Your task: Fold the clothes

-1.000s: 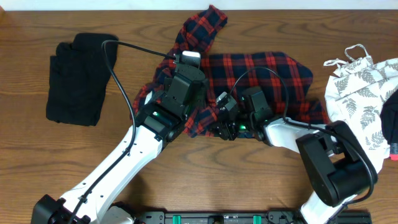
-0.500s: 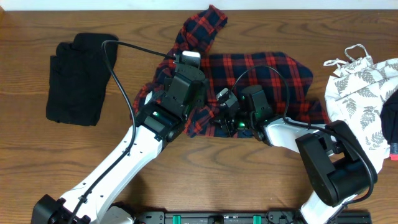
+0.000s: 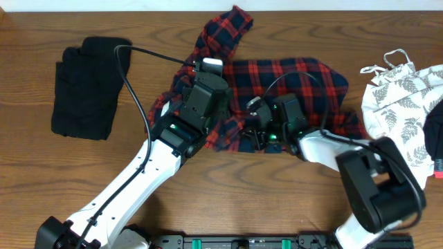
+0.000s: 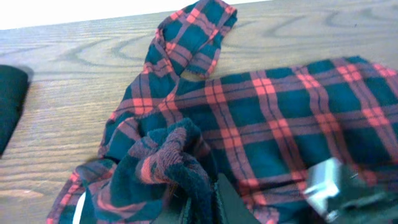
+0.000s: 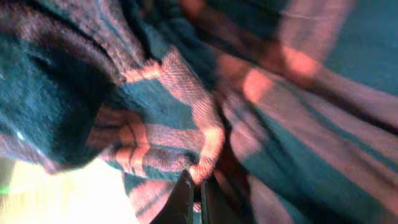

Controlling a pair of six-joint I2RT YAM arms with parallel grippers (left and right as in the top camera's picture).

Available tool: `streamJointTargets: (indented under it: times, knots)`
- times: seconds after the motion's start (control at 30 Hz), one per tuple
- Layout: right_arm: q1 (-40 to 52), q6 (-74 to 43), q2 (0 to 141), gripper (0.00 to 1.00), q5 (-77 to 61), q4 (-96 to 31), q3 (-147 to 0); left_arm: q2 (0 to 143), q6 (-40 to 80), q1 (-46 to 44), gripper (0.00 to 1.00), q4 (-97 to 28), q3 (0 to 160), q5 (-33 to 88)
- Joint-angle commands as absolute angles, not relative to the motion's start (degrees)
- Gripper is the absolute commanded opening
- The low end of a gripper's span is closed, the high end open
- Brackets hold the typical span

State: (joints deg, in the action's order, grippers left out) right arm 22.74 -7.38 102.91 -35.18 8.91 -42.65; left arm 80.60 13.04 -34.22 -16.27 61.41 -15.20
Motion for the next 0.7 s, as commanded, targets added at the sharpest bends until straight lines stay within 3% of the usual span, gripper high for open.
streamJointTargets:
  times: [0.0, 0.13, 0.23, 0.3, 0.37, 0.43, 0.67]
  knots:
    - [20.0, -8.5, 94.9, 0.01, -30.2, 6.4, -43.2, 81.2, 12.3, -34.0, 0.13, -16.7, 62.0, -16.1]
    - [16.2, -8.5, 85.2, 0.01, -25.2, 0.1, -43.2, 81.2, 12.3, -34.0, 0.17, -16.6, 62.0, -16.1]
    - [13.4, -8.0, 79.0, 0.01, -24.0, -4.0, -43.2, 81.2, 12.3, -34.0, 0.44, -16.6, 62.0, -16.1]
    - [12.3, -7.3, 76.6, 0.01, -23.8, -5.8, -43.2, 81.2, 12.2, -34.0, 0.8, -16.6, 62.0, -16.2]
    - [11.2, -6.8, 74.8, 0.01, -23.7, -7.5, -43.2, 81.2, 12.3, -33.9, 0.96, -16.7, 62.0, -16.2]
    - [10.3, -6.8, 73.9, 0.01, -23.6, -8.7, -43.2, 81.2, 12.2, -33.8, 1.0, -16.7, 62.0, -16.2]
    - [7.4, -6.8, 73.5, 0.01, -22.0, -12.3, -43.2, 81.2, 12.3, -32.6, 0.98, -18.0, 62.0, -16.2]
